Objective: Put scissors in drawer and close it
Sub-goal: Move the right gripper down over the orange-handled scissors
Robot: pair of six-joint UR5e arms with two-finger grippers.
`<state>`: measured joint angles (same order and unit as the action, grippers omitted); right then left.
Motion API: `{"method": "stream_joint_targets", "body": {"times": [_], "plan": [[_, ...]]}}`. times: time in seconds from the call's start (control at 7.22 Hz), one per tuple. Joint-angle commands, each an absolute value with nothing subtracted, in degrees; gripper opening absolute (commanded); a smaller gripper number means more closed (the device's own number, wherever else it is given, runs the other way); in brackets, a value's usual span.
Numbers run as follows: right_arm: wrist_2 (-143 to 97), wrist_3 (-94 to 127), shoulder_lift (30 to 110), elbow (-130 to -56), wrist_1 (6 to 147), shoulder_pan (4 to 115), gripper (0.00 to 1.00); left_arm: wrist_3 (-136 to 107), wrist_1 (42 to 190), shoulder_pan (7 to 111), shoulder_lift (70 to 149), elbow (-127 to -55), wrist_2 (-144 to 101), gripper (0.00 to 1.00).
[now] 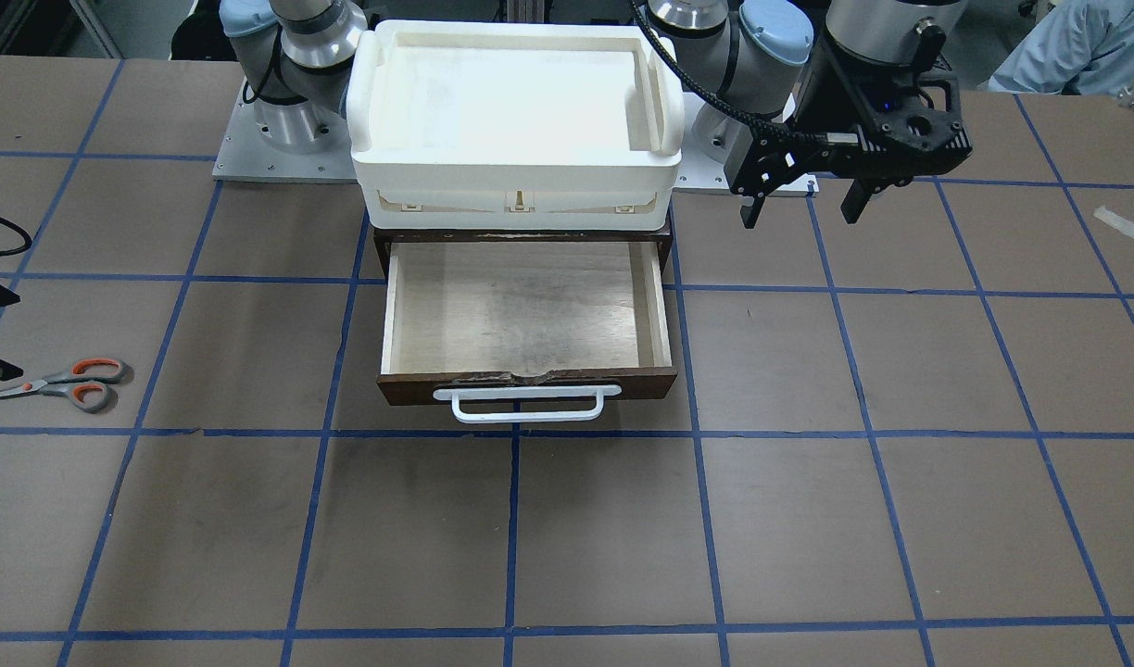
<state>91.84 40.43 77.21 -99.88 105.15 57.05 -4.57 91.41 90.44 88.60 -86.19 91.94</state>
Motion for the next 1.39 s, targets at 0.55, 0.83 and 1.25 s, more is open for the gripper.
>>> {"method": "stream_joint_targets", "body": {"times": [0.55,0.83,1.25], "plan": [[94.0,39.8,70.5,-110.2,125.1,51.5,0.91,-4.6,91.4,90.4,88.6,-86.2,91.9,1.00],[93.7,38.9,68.7,-110.3,129.1,51.0,0.92,-4.6,91.4,90.4,88.6,-86.2,91.9,1.00],[93.6,40.8,67.2,-110.4,130.2,51.1,0.85,-4.6,91.4,90.4,88.6,-86.2,92.0,1.00]]}}
